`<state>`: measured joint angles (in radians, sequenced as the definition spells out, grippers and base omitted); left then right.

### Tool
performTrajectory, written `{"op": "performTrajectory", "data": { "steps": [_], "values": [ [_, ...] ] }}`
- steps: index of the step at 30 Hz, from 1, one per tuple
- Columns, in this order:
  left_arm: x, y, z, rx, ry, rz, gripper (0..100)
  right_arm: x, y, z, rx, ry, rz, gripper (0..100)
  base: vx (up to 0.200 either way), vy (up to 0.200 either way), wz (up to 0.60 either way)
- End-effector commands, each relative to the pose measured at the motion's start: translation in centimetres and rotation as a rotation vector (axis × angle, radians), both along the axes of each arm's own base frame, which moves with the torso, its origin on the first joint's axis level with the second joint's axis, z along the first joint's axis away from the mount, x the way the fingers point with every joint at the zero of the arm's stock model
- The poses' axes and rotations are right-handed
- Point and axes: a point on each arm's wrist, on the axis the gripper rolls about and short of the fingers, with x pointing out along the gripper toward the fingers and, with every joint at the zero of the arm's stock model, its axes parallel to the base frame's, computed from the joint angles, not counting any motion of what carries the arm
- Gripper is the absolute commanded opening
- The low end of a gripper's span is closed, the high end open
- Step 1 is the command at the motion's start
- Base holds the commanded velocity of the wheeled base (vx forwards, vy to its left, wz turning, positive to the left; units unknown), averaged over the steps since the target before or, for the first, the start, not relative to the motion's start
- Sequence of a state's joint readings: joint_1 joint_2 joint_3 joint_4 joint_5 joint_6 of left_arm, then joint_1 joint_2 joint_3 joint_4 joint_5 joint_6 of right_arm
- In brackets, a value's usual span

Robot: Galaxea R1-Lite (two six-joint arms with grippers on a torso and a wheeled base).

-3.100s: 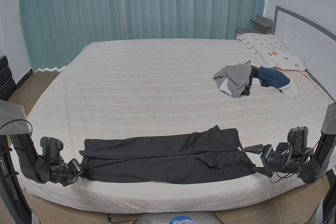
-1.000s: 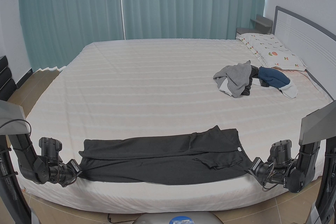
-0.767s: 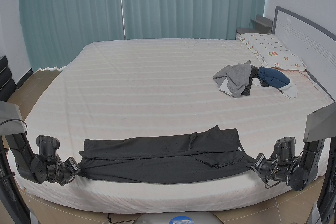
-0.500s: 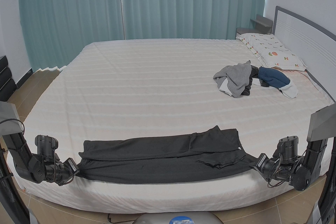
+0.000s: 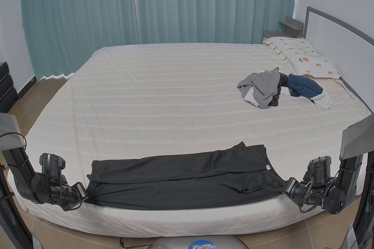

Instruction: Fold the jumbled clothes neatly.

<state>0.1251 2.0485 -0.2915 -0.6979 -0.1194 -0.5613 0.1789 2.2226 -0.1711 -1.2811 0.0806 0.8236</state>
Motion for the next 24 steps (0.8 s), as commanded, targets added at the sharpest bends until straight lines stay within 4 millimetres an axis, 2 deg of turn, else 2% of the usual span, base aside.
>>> {"op": "performTrajectory", "data": {
  "steps": [1, 5, 9, 11, 12, 13, 16, 19, 22, 24],
  "values": [
    [-0.2, -0.1, -0.3, 0.000, 0.017, -0.011, 100, 0.1, 0.1, -0.9, -0.003, 0.024, 0.004, 100, 0.000, 0.000, 0.00],
    [-0.1, -0.2, -0.3, -0.004, 0.013, -0.017, 100, 0.3, 0.1, -0.9, 0.005, 0.004, 0.006, 100, 0.000, 0.000, 0.00],
    [0.1, -0.1, -0.1, -0.004, -0.002, -0.011, 100, 0.5, 0.0, 0.0, 0.015, -0.055, -0.006, 100, 0.000, 0.000, 0.00],
    [0.2, 0.1, 0.0, -0.008, -0.012, -0.001, 100, 0.6, 0.0, 2.0, 0.030, -0.132, -0.008, 100, 0.000, 0.000, 0.00],
    [0.3, 0.1, 0.1, -0.007, -0.014, -0.001, 100, 0.6, 0.0, 2.2, 0.031, -0.138, -0.008, 100, 0.000, 0.000, 0.00],
    [0.3, 0.3, 0.3, -0.018, -0.025, 0.004, 100, 0.5, 0.0, 3.5, 0.045, -0.186, -0.005, 100, 0.000, 0.000, 0.00],
    [0.3, 0.9, 1.1, -0.072, -0.069, 0.011, 100, 0.0, 0.7, 5.0, 0.097, -0.231, 0.004, 100, 0.000, 0.000, 0.00],
    [0.4, 1.2, 2.0, -0.143, -0.112, 0.026, 100, -0.1, 2.4, 5.1, 0.186, -0.209, 0.009, 100, 0.000, 0.000, 0.00],
    [0.5, 1.3, 2.1, -0.164, -0.120, 0.039, 100, -0.2, 3.1, 4.9, 0.221, -0.188, 0.019, 100, 0.000, 0.000, 0.00],
    [0.6, 1.2, 2.0, -0.225, -0.117, 0.041, 100, 0.7, 4.4, 3.5, 0.280, -0.133, 0.022, 100, 0.000, 0.000, 0.00]
  ]
}}
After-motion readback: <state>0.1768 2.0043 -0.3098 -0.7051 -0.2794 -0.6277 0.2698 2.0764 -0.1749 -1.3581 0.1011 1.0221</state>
